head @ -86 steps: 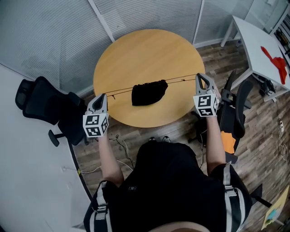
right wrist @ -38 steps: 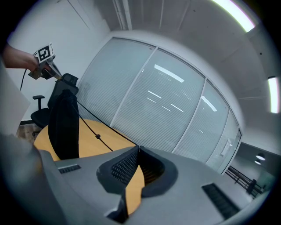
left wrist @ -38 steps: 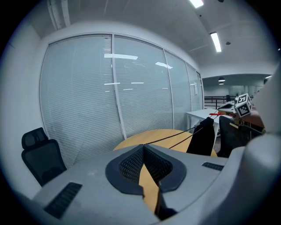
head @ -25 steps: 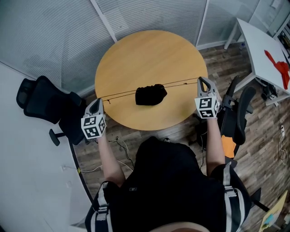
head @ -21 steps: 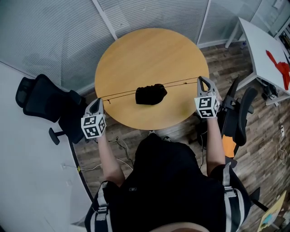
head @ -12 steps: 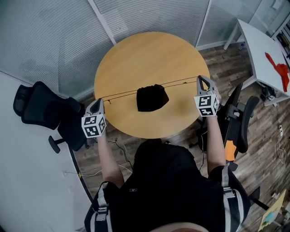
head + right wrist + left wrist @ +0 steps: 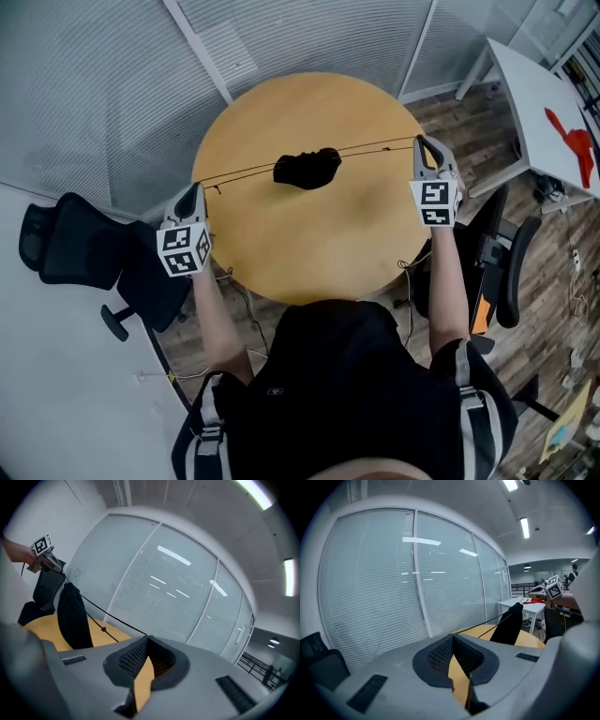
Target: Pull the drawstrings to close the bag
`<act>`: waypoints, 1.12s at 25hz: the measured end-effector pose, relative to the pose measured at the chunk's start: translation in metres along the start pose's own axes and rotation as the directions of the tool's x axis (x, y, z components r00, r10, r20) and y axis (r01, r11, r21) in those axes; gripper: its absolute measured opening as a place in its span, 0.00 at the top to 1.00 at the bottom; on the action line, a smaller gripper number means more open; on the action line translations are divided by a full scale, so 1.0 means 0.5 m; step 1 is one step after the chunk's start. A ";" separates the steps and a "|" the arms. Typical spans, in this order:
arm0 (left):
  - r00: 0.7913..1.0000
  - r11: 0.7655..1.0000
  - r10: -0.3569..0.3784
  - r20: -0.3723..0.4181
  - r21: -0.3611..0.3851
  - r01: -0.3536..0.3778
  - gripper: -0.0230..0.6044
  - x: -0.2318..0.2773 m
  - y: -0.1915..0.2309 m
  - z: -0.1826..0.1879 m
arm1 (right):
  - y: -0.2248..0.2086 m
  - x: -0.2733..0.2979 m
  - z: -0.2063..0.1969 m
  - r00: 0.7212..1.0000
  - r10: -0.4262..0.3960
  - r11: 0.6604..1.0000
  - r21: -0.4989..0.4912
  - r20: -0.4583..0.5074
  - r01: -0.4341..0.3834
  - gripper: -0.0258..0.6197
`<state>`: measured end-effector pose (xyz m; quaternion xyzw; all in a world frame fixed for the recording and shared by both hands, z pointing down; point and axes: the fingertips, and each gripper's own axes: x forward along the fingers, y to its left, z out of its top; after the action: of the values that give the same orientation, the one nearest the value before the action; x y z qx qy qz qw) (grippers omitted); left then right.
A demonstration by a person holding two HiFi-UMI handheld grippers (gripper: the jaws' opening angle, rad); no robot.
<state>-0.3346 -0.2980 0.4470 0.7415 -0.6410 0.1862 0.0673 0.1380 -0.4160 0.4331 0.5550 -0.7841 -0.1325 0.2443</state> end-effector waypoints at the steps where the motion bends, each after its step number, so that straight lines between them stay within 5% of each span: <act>1: 1.000 1.000 -0.012 -0.021 -0.005 0.012 0.94 0.010 -0.006 -0.025 | 0.013 0.003 -0.026 1.000 0.008 1.000 0.010 -0.029 -0.008 0.87; 6: 0.973 0.993 -0.107 -0.202 -0.070 0.095 0.94 0.045 -0.065 -0.260 | 0.137 -0.015 -0.248 0.959 0.113 0.992 0.083 -0.261 -0.094 0.87; 10: 0.934 0.984 -0.159 -0.320 -0.128 0.124 0.94 0.050 -0.106 -0.437 | 0.248 -0.056 -0.418 0.880 0.232 0.967 0.198 -0.415 -0.161 0.87; 15: 0.886 0.971 -0.224 -0.406 -0.166 0.170 0.94 0.046 -0.154 -0.569 | 0.341 -0.123 -0.566 0.773 0.325 0.941 0.267 -0.544 -0.208 0.87; 18: 0.856 0.960 -0.274 -0.438 -0.181 0.215 0.94 0.046 -0.183 -0.629 | 0.381 -0.143 -0.616 0.729 0.345 0.937 0.265 -0.592 -0.228 0.87; 24: 0.796 0.930 -0.361 -0.486 -0.243 0.274 0.94 0.036 -0.234 -0.710 | 0.424 -0.168 -0.653 0.688 0.399 0.914 0.324 -0.606 -0.244 0.87; 28: 0.783 0.921 -0.383 -0.489 -0.264 0.286 0.94 0.022 -0.253 -0.736 | 0.452 -0.186 -0.659 0.672 0.441 0.895 0.345 -0.595 -0.282 0.78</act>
<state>-0.2797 -0.1621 0.8075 0.7537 -0.4685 0.3119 0.3392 0.1551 -0.2294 0.7982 0.4217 -0.7507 0.2124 0.4620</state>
